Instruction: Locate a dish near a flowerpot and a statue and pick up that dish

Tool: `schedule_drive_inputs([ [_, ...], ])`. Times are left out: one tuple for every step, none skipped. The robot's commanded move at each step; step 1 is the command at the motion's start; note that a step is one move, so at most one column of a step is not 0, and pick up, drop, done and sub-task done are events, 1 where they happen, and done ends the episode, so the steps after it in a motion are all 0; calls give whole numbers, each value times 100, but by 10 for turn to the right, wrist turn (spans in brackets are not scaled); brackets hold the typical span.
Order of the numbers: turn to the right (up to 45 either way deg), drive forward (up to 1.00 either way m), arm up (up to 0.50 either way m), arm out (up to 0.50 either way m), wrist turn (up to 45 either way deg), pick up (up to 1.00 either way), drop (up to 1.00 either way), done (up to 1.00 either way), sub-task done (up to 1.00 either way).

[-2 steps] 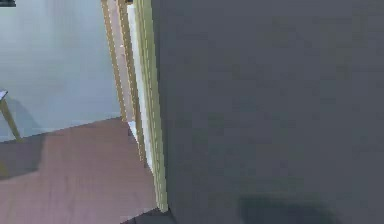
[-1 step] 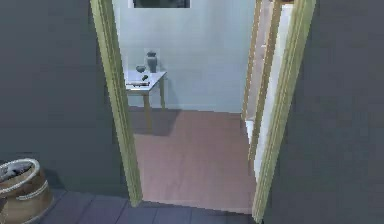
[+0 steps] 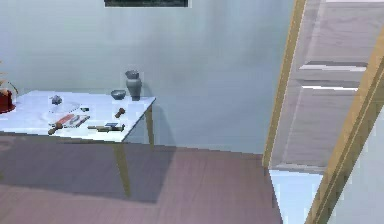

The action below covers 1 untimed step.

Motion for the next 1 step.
schedule_drive_inputs([
  [-60,0,0,0,0,0,0,0,0],
])
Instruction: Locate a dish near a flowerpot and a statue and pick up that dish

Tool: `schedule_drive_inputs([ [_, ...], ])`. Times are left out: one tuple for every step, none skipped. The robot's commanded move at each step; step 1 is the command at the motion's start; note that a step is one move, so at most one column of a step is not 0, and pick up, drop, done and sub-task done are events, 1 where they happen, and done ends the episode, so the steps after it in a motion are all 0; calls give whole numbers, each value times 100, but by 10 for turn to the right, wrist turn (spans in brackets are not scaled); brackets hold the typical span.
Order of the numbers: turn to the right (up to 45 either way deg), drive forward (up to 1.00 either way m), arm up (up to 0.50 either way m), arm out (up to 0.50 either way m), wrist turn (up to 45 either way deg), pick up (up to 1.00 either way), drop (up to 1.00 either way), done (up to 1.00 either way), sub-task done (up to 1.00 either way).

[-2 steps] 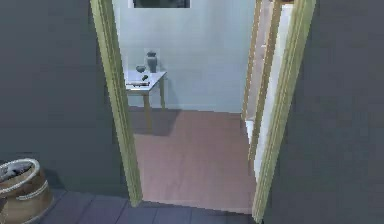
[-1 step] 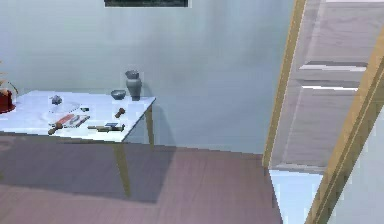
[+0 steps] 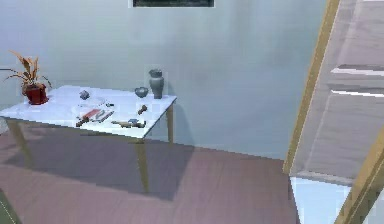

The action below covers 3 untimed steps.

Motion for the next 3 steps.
schedule_drive_inputs([
  [0,45,0,0,0,0,0,0,0],
  [-270,0,0,0,0,0,0,0,0],
  [0,25,0,0,0,0,0,0,0],
])
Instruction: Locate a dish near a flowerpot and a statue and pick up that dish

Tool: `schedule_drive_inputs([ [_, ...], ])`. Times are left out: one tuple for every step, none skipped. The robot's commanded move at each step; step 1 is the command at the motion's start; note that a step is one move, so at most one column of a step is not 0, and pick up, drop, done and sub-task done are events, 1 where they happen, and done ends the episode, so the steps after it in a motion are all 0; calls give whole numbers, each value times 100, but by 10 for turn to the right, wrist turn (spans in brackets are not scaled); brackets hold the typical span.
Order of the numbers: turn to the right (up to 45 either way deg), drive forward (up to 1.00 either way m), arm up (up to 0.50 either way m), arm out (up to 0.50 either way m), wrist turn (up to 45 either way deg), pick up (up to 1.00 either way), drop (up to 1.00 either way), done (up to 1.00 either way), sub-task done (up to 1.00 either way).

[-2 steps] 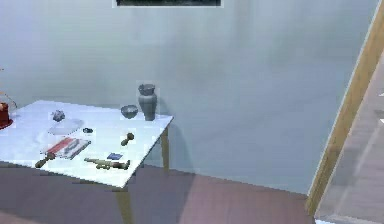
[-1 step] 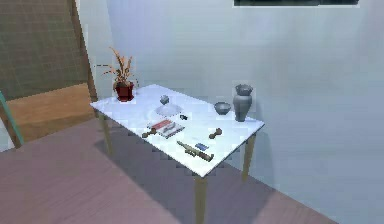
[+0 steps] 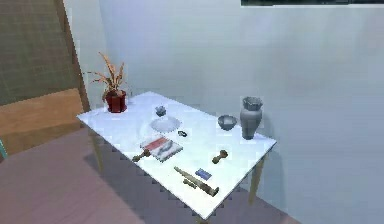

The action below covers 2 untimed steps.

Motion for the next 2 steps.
schedule_drive_inputs([
  [-420,0,0,0,0,0,0,0,0],
  [0,15,0,0,0,0,0,0,0],
])
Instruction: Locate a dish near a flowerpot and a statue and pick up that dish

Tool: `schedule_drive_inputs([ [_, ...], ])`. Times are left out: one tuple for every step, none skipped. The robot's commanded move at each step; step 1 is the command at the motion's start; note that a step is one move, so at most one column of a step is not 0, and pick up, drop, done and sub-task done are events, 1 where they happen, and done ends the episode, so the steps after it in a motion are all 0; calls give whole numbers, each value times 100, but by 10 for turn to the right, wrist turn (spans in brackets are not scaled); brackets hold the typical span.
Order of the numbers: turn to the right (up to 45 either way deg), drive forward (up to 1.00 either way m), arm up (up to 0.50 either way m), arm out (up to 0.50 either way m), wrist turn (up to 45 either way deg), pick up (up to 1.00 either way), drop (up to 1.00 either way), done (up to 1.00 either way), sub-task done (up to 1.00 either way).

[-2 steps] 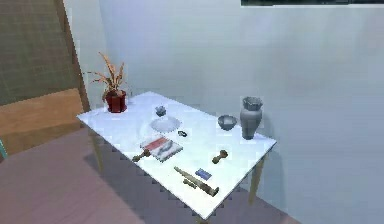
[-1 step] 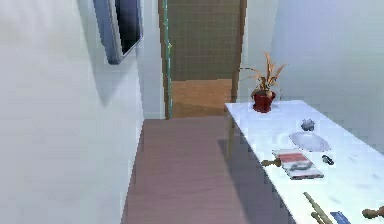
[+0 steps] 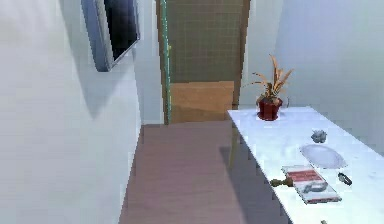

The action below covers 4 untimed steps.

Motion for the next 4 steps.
schedule_drive_inputs([
  [0,100,0,0,0,0,0,0,0],
  [60,0,0,0,0,0,0,0,0],
  [0,75,0,0,0,0,0,0,0],
  [30,0,0,0,0,0,0,0,0],
])
